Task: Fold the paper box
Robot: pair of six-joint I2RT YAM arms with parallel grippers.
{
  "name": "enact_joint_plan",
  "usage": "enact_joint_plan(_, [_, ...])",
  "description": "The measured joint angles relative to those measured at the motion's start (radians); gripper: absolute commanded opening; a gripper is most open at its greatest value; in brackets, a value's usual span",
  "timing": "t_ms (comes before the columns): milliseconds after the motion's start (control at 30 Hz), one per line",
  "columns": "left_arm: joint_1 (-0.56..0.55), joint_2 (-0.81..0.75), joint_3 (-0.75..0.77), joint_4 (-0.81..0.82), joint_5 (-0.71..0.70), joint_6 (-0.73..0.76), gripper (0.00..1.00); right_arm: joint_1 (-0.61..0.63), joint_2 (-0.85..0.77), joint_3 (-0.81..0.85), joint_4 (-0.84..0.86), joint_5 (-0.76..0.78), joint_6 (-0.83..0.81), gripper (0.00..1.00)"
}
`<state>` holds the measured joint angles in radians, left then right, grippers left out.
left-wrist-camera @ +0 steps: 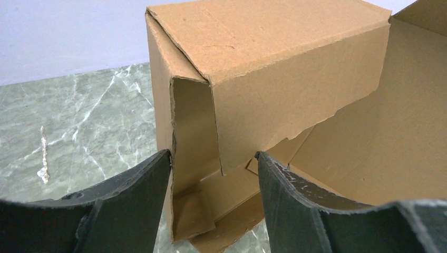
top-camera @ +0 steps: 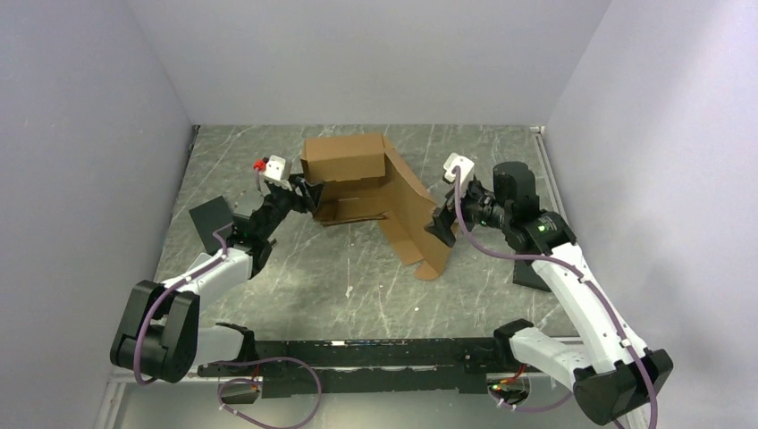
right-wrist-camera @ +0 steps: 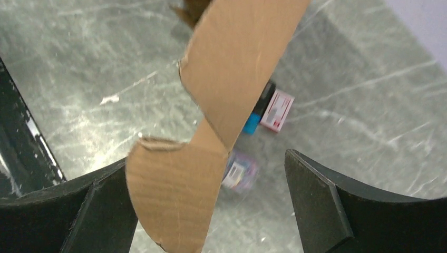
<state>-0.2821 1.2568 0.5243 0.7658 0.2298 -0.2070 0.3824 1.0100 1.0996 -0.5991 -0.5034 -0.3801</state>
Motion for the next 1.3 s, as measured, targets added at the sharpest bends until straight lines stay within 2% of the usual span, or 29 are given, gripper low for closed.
enact_joint_plan(133, [0.002, 0.005, 0.008, -0.008, 0.009, -0.001, 0.65, -0.022, -0.047, -0.114, 0.003, -0.027, 0.019, 0.98])
enact_joint_plan(200, [0.002, 0.005, 0.010, -0.009, 0.010, -0.002, 0.64, -0.030, -0.069, -0.146, 0.010, -0.041, 0.036, 0.90])
enact_joint_plan(500, [0.002, 0.005, 0.011, -0.010, 0.014, -0.017, 0.61, -0.067, -0.100, -0.299, 0.166, -0.055, 0.105, 0.25])
enact_joint_plan(600, [0.002, 0.005, 0.011, -0.010, 0.021, -0.020, 0.61, -0.067, -0.100, -0.323, 0.169, -0.068, 0.108, 0.10])
enact_joint_plan(833, [0.002, 0.014, 0.035, -0.011, 0.037, -0.025, 0.60, -0.024, -0.070, -0.276, 0.182, -0.075, 0.123, 0.03])
enact_joint_plan(1133, [0.004, 0.031, 0.050, -0.014, 0.035, -0.025, 0.63, 0.121, -0.010, -0.213, 0.181, 0.047, 0.121, 0.01])
enact_joint_plan(1300, [0.010, 0.031, 0.050, -0.015, 0.037, -0.026, 0.67, 0.137, -0.013, -0.231, 0.197, 0.085, 0.103, 0.00])
